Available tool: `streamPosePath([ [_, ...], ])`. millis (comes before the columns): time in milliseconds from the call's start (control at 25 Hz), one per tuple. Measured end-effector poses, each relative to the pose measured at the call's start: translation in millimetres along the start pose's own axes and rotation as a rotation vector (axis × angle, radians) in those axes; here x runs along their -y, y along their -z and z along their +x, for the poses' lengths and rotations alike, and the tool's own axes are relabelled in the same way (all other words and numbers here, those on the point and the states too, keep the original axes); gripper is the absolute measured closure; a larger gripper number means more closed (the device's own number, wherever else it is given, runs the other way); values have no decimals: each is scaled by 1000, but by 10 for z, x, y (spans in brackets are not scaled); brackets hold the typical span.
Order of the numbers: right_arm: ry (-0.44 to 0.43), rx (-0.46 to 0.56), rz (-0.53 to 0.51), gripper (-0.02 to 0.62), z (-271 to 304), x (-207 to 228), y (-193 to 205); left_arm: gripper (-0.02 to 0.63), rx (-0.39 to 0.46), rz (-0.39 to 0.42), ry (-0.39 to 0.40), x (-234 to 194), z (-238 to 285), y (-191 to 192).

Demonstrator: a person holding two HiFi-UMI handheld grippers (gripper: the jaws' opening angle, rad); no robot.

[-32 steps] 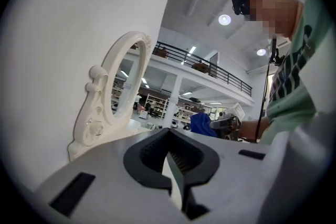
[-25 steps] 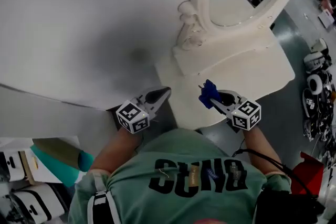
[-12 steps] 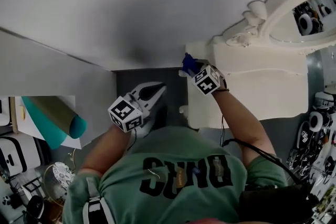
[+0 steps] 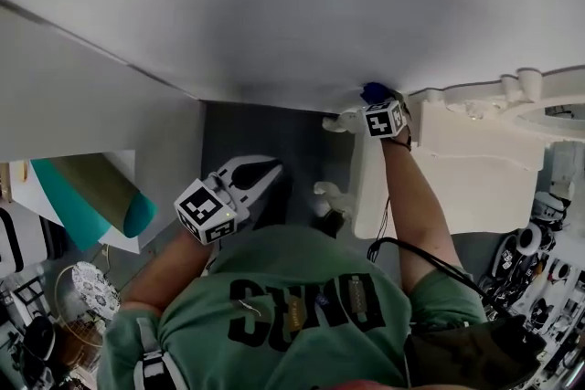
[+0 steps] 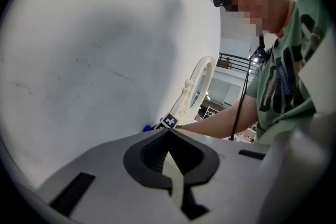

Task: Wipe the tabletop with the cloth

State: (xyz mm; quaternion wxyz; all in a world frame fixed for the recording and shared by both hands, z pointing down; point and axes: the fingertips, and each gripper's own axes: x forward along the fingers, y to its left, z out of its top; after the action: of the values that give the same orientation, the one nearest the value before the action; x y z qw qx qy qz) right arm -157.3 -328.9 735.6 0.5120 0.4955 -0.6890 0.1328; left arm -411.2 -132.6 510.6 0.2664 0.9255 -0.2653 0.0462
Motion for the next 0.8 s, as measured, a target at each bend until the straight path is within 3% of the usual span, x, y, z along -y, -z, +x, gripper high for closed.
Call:
streamPosePath([
  [200, -21, -22, 21, 489, -33, -71, 60, 604, -6, -14, 19, -101, -137, 86],
  [320, -69, -55, 24, 491, -264, -273, 324, 606, -10, 2, 52, 40, -89, 101],
  [680, -294, -37, -158, 492, -1902, -1740, 2127, 604, -25, 19, 205, 1075, 406, 255],
  [800, -347, -8, -165, 492, -2252, -2085, 2578, 604, -44, 24, 254, 1466, 622, 368],
])
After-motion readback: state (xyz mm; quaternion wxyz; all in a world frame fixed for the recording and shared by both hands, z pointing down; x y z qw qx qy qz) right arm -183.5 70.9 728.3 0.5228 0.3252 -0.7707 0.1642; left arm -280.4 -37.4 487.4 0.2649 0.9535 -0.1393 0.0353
